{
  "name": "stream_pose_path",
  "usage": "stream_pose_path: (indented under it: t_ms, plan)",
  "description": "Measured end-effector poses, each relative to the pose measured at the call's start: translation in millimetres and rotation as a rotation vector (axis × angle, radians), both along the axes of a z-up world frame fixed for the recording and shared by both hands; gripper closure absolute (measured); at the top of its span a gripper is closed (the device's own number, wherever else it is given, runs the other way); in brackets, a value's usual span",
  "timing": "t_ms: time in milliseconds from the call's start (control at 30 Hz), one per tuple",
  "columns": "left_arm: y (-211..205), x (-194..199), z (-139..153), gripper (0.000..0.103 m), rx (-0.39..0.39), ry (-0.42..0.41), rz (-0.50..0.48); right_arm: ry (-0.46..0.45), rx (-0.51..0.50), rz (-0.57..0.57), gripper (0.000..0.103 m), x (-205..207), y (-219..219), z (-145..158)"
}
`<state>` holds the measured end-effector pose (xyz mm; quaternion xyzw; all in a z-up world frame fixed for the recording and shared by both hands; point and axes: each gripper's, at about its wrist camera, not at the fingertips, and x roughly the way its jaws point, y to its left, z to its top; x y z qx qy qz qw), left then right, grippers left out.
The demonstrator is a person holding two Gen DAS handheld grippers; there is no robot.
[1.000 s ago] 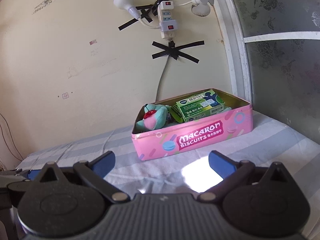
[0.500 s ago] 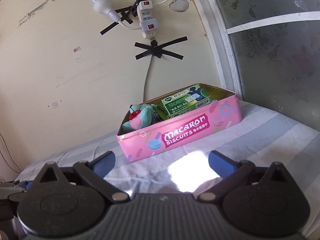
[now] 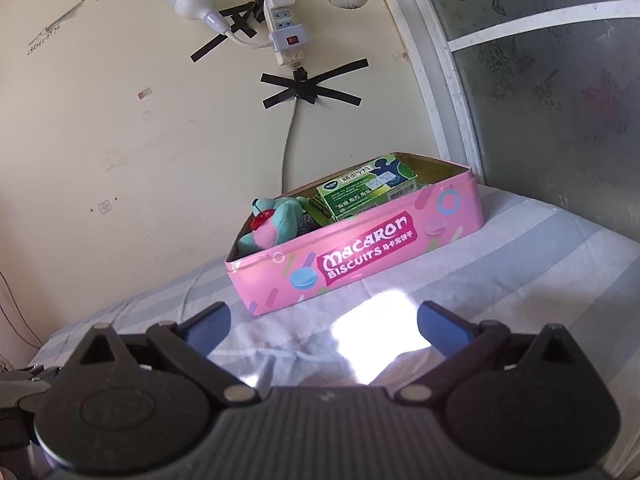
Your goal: Organize objects
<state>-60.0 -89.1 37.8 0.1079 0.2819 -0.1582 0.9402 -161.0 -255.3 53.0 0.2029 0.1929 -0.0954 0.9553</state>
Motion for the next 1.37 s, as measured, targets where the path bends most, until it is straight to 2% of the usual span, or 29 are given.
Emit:
stream_pose_path:
  t_ms: [500,900,1367]
  plan:
    - [-5,-1,0,0.0,0.017,0.007,0.01,-0.003,0.016,-0.003,0.0,0,-3,-3]
    - [-12,15,3,0.0,0.024,0.036,0.009,-0.014,0.027,-0.007,0.0,13,-11,-1]
    - [-22,20,-2,0.0,0.02,0.064,-0.032,0.0,0.037,-0.024,0.0,14,-21,-6]
